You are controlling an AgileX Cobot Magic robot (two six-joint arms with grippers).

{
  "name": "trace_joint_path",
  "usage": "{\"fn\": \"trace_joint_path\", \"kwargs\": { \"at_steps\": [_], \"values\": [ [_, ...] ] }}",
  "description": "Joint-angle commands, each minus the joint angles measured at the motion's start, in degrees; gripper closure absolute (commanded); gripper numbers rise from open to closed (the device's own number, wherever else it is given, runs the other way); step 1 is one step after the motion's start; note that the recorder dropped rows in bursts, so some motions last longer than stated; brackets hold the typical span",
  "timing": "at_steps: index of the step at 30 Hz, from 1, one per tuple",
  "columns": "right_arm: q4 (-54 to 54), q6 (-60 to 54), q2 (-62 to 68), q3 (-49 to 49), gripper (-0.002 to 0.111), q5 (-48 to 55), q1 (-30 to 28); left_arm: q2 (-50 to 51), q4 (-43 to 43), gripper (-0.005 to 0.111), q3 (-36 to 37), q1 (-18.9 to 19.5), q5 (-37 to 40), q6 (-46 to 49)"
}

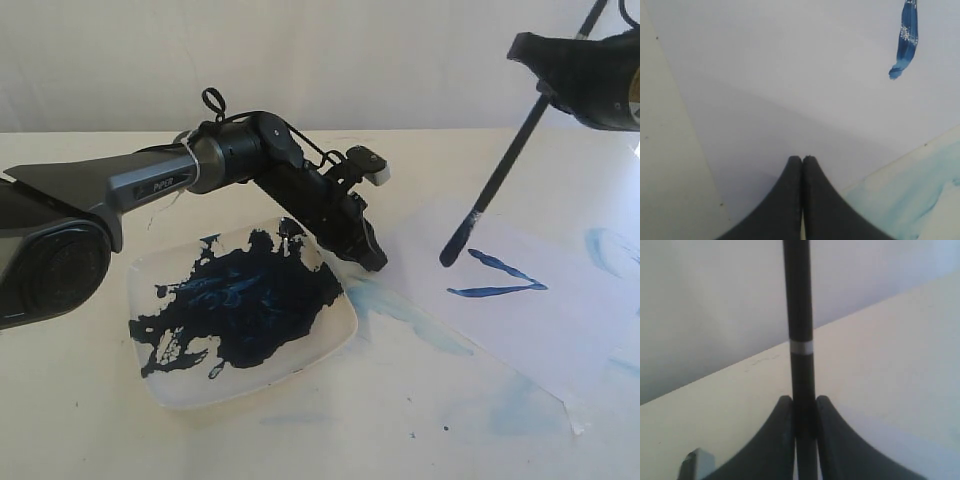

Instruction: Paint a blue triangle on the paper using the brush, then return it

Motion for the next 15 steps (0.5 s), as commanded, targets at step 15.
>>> {"fn": "trace_joint_path", "kwargs": {
  "at_steps": [15],
  "values": [
    [0.2, 10.6, 5.4, -0.2, 0.108, 6.7, -0.3, -0.1, -0.3, 0.107, -0.1, 0.1, 1.8, -0.3]
  ]
}}
